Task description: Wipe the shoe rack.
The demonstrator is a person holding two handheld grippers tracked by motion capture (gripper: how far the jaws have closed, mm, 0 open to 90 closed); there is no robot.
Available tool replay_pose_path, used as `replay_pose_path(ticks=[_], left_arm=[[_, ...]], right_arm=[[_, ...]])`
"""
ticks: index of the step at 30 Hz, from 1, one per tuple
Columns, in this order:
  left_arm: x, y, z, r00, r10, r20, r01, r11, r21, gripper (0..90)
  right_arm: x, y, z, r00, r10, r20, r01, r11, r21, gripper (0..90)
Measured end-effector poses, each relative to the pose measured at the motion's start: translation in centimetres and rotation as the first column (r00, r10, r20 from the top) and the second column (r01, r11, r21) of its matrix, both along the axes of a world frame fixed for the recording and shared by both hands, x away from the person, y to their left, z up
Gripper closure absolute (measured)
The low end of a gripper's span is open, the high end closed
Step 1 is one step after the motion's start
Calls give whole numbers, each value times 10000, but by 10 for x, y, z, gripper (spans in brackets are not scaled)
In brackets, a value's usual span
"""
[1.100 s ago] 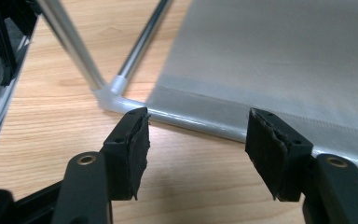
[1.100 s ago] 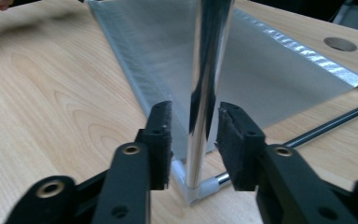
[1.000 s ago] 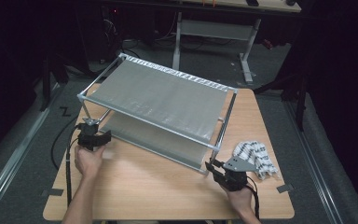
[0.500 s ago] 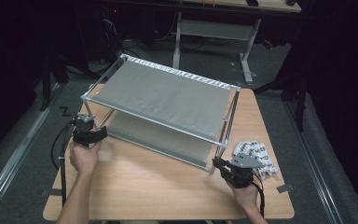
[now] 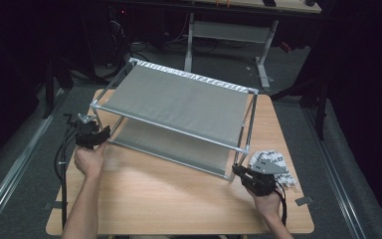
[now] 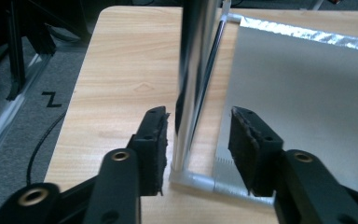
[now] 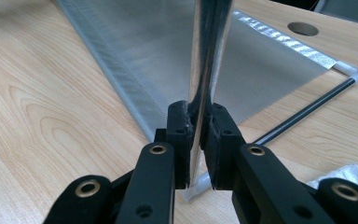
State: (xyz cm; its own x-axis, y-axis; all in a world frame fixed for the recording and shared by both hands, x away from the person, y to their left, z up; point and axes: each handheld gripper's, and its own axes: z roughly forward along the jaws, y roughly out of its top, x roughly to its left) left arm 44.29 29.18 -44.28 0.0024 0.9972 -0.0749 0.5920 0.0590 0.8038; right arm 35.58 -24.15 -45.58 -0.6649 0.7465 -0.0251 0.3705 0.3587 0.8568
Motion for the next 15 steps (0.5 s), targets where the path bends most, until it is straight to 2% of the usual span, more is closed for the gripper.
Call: replay_pose_path(ticks=[1, 2, 5, 8, 15], left_arm=[[1, 0, 1, 10000, 13, 28, -13, 10000, -71, 663], [1, 1, 1, 10000, 42, 69, -42, 10000, -42, 663], [1, 2, 3, 10000, 19, 72, -19, 10000, 46, 777], [-2, 1, 3, 9999, -118, 58, 115, 9990, 423, 802], [-15, 2, 3, 9982, -587, 97, 581, 9968, 540, 809]], right_arm=[[2, -1, 0, 10000, -25, -31, 25, 10000, -12, 815], [2, -1, 0, 10000, -25, -31, 25, 10000, -12, 815], [4, -4, 1, 9999, -145, -85, 145, 9999, 18, 815], [8, -6, 1, 9998, -161, -116, 161, 9999, -29, 814], [21, -10, 1, 9975, -689, -164, 690, 9976, 82, 814]])
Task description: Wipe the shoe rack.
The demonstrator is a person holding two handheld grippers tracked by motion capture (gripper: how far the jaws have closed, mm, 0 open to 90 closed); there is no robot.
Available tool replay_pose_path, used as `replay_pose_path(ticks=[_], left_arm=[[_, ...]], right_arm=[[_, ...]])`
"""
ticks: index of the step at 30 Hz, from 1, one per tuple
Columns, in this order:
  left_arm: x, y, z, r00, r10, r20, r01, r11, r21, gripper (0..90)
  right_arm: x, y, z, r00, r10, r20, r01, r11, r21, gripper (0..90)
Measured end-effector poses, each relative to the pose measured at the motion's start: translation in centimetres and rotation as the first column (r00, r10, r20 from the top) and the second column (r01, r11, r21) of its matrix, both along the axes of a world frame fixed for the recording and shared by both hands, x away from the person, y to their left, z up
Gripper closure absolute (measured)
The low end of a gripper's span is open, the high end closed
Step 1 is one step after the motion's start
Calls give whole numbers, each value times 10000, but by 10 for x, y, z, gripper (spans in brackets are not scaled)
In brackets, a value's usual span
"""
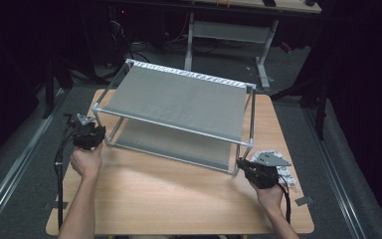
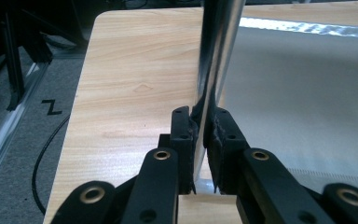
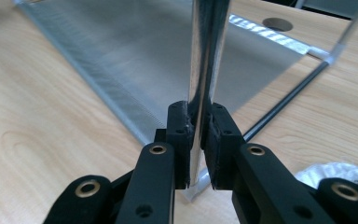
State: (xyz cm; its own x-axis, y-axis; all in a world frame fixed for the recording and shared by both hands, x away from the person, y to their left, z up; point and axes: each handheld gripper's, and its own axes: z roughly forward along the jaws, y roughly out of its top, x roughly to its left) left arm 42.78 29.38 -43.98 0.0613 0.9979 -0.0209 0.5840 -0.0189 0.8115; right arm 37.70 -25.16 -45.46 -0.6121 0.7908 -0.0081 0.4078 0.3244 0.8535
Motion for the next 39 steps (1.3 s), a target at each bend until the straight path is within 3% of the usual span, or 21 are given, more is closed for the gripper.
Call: replay_pose_path(ticks=[8, 10, 18, 25, 31, 33, 34, 39], left_arm=[[-11, -5, -2, 9994, -283, 183, 284, 9996, -31, 809], [-12, -7, -2, 9991, -383, 193, 384, 9993, -35, 809], [-14, -13, -4, 9982, -505, 323, 509, 9986, -113, 808], [-13, -13, -4, 9983, -486, 322, 493, 9985, -221, 805], [-13, -11, -4, 9983, -502, 310, 512, 9982, -320, 800], [-13, -11, -4, 9982, -514, 305, 523, 9982, -298, 801], [-13, -10, -5, 9982, -520, 307, 530, 9980, -333, 799], [-15, -10, -9, 9978, -561, 338, 573, 9978, -347, 799]], right_arm=[[21, -6, 1, 9984, -562, -99, 562, 9984, -17, 814], [30, -9, 2, 9955, -935, -164, 936, 9956, 32, 813], [52, -11, 3, 9876, -1553, -224, 1554, 9879, -4, 812], [71, -9, 4, 9822, -1853, -319, 1854, 9827, -4, 811], [76, -7, 3, 9801, -1967, -274, 1970, 9804, 85, 806], [77, -8, 2, 9800, -1956, -374, 1964, 9803, 189, 781], [77, -8, 2, 9792, -1973, -473, 1985, 9798, 229, 726], [66, -13, 10, 9788, -2029, -284, 2023, 9790, -245, 604]])
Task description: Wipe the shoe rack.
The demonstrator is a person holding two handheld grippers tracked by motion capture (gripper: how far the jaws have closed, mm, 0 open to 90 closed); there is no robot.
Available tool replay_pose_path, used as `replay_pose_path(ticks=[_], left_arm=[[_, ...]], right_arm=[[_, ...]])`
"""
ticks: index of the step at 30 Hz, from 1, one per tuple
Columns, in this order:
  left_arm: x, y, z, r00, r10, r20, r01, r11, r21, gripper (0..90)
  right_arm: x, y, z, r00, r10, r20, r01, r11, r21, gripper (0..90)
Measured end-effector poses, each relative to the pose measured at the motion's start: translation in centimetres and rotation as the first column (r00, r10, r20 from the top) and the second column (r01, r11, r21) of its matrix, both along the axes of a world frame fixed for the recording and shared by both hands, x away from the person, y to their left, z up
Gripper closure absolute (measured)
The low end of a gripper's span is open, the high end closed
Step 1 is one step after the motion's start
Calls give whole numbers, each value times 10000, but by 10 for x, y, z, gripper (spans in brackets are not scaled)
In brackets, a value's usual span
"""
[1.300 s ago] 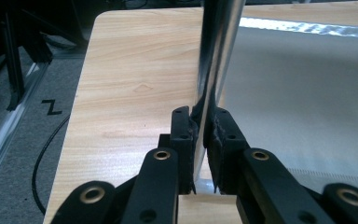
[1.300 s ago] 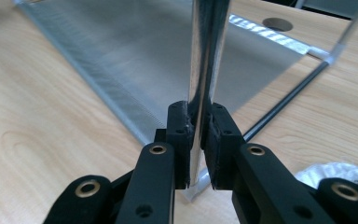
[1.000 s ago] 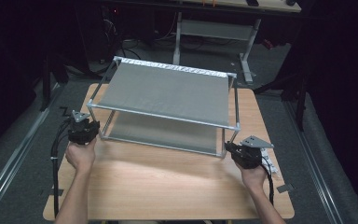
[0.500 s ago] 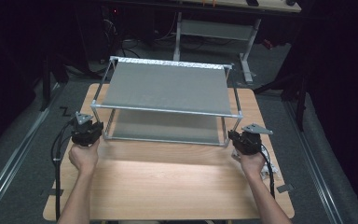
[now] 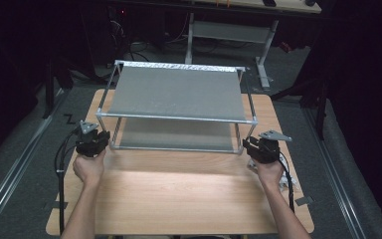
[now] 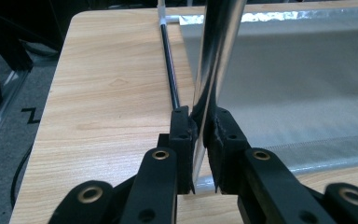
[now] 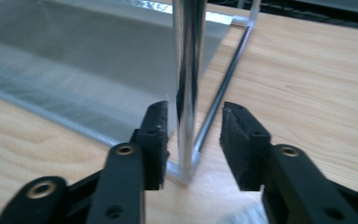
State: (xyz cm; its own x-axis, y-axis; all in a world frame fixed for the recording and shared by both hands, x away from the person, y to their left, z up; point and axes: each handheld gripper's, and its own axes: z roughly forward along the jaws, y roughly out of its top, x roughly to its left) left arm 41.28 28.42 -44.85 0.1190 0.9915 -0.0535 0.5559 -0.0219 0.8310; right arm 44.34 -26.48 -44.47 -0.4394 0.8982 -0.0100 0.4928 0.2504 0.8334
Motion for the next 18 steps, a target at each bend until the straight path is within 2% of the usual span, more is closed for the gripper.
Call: replay_pose_path(ticks=[1, 2, 6, 12, 13, 15, 16, 17, 18], left_arm=[[0, 0, 0, 10000, -17, -8, 17, 10000, -11, 793], [-1, 0, 0, 10000, -29, 7, 29, 10000, -10, 793], [-2, 0, -2, 10000, 12, 6, -12, 10000, -57, 725], [-5, -2, -7, 10000, -21, -79, 20, 9998, -184, 613], [-7, -2, -7, 10000, -24, -59, 23, 9998, -182, 584], [-10, -3, -8, 10000, -26, -37, 26, 9998, -193, 565], [-11, -3, -9, 10000, -34, -42, 34, 9998, -209, 555], [-13, -3, -10, 10000, -41, -72, 39, 9997, -236, 534], [-14, -4, -11, 10000, -30, -81, 27, 9996, -274, 534]], right_arm=[[-9, -5, 4, 10000, 38, 66, -37, 9999, -112, 583], [-9, -5, 4, 10000, 38, 66, -37, 9999, -112, 583], [-28, -16, 5, 9999, -49, 100, 55, 9984, -567, 575], [-51, -40, -14, 9973, -712, -159, 689, 9911, -1143, 612], [-52, -46, -22, 9950, -928, -373, 876, 9886, -1226, 635], [-52, -48, -26, 9938, -1004, -471, 937, 9876, -1263, 653], [-50, -50, -30, 9926, -1043, -619, 958, 9873, -1263, 674], [-47, -52, -36, 9908, -1138, -735, 1030, 9852, -1374, 741], [-47, -52, -36, 9908, -1138, -735, 1030, 9852, -1374, 741]])
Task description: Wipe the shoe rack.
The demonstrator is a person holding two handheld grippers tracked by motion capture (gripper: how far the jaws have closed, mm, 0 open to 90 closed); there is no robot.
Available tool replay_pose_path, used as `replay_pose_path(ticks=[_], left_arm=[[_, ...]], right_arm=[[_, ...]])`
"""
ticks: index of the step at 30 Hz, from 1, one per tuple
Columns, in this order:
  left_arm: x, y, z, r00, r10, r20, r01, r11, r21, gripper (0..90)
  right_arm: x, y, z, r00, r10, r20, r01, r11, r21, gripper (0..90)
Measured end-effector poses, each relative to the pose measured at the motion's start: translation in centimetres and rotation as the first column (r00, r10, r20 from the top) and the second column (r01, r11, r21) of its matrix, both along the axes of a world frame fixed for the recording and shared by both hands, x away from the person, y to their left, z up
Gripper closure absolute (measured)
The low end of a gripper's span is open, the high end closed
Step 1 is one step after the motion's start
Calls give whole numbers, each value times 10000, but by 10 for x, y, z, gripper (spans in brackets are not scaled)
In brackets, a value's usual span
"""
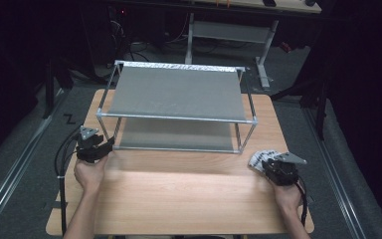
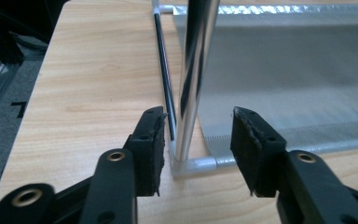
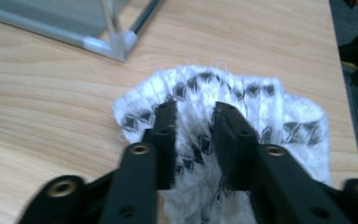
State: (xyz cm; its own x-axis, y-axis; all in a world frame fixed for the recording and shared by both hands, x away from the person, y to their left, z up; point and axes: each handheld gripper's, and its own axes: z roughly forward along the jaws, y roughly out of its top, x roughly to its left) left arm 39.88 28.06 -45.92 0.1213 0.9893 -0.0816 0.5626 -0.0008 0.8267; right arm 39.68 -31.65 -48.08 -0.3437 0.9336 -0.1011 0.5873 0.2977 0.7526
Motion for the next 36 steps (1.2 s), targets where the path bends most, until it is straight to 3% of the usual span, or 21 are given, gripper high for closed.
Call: replay_pose_path(ticks=[1, 8, 13, 22, 25, 28, 32, 33, 36], left_arm=[[-2, 0, -1, 10000, -28, 7, 28, 10000, -32, 517], [-12, -9, -9, 9997, -193, -145, 195, 9997, 159, 497], [-18, -18, -16, 9982, -468, -362, 477, 9986, 222, 487], [-22, -36, -20, 9940, -1023, -384, 1033, 9943, 256, 475], [-23, -41, -20, 9920, -1206, -373, 1215, 9923, 235, 467], [-25, -46, -19, 9901, -1367, -308, 1374, 9903, 219, 455], [-29, -55, -19, 9863, -1628, -253, 1631, 9865, 128, 437], [-32, -60, -19, 9828, -1826, -266, 1830, 9830, 122, 431], [-34, -65, -19, 9781, -2062, -266, 2066, 9784, 115, 424]], right_arm=[[5, -1, -4, 9999, -52, -111, 53, 10000, 52, 803], [24, 0, -14, 9991, -337, -247, 340, 9993, 134, 880], [41, 0, -14, 9980, -544, -311, 551, 9982, 225, 893], [65, -2, -14, 9969, -694, -374, 712, 9964, 463, 861], [62, -3, -10, 9979, -543, -357, 571, 9949, 830, 750], [50, -3, -2, 9993, -379, -33, 380, 9934, 1087, 653], [32, 0, 4, 9995, -16, 313, -21, 9930, 1179, 595], [21, 2, 6, 9988, 145, 459, -209, 9897, 1419, 579], [14, 4, 7, 9985, 333, 428, -395, 9876, 1520, 562]])
